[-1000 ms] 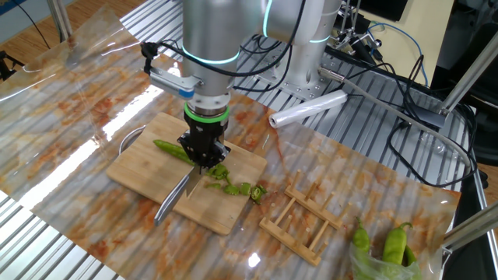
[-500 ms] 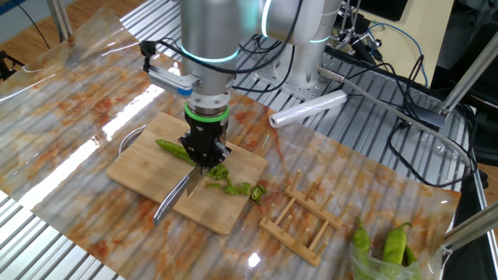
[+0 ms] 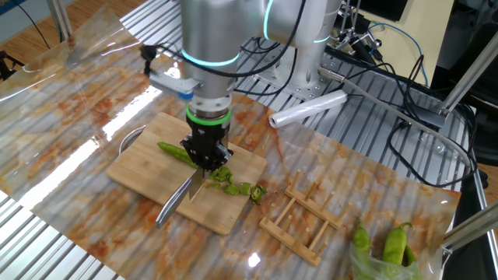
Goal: Chop the chili peppers
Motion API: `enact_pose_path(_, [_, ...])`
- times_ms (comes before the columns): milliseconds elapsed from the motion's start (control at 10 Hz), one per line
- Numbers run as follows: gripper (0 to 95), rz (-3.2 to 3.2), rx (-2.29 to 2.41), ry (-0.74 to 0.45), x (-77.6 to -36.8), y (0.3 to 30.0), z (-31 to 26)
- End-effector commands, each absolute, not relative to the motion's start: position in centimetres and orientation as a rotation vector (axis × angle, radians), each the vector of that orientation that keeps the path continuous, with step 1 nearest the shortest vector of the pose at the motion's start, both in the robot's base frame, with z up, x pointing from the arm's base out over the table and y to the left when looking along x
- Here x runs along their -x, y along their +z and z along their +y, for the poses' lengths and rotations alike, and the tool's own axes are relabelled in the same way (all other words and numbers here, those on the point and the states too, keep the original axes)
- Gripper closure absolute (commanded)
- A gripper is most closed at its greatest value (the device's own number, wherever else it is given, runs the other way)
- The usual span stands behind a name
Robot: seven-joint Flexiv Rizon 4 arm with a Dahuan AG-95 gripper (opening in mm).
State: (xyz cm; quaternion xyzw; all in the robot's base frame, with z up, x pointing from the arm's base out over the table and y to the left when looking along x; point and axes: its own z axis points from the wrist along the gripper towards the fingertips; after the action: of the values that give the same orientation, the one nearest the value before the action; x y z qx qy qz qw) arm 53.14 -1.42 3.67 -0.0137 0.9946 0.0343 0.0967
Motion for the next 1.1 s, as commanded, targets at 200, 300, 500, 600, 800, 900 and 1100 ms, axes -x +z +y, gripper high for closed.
enact_pose_path(200, [95.0,2.961,0.045,0.083,-54.02,3.9,-1.61])
enact_pose_path(300, [95.0,2.959,0.044,0.083,-54.04,3.8,-1.62])
enact_pose_path(500, [95.0,2.959,0.044,0.083,-54.05,3.87,-1.63])
enact_pose_path(600, [95.0,2.959,0.044,0.079,-54.02,3.85,-1.62])
enact_pose_path(800, [95.0,2.961,0.043,0.09,-53.98,3.92,-1.55])
enact_pose_path(900, [95.0,2.961,0.045,0.085,-53.92,3.92,-1.52])
enact_pose_path(1100, [95.0,2.958,0.054,0.081,-53.11,3.52,-1.48])
